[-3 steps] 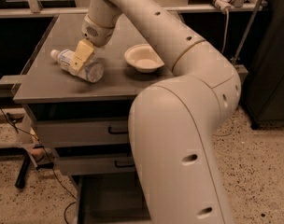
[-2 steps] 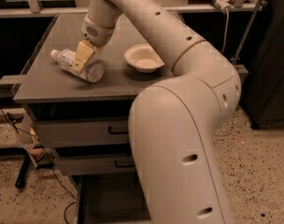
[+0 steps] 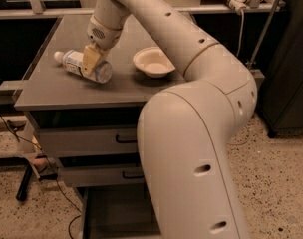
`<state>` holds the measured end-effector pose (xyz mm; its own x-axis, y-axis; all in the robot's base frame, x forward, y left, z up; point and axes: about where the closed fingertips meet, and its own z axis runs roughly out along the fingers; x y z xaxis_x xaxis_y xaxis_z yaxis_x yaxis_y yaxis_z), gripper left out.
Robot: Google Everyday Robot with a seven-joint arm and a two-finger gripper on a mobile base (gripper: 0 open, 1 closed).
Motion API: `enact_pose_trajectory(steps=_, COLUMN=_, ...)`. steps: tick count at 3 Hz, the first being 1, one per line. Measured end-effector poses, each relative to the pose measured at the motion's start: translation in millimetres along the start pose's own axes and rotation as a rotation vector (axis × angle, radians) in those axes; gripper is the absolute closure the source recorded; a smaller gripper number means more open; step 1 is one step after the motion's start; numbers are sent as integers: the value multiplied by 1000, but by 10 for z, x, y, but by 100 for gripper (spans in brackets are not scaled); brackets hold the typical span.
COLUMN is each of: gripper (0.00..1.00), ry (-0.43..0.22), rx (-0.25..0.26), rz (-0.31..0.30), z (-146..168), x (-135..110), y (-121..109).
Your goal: Place blue plastic bottle into bottom drawer
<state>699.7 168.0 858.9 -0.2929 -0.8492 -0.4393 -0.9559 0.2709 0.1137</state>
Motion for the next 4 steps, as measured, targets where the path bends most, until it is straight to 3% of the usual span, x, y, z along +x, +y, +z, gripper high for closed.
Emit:
enact_pose_trajectory(steps=1, gripper=89, ry=0, rx=0, rz=0, z=0, x=0, y=0)
enact_pose_trajectory(steps=2, gripper=100, ry=0, rx=0, rz=-1, z=-1, x=-1, y=0)
enact_pose_trajectory(steps=4, gripper=100, ry=-49, rx=46, rz=-74, z=-162, x=39, y=203)
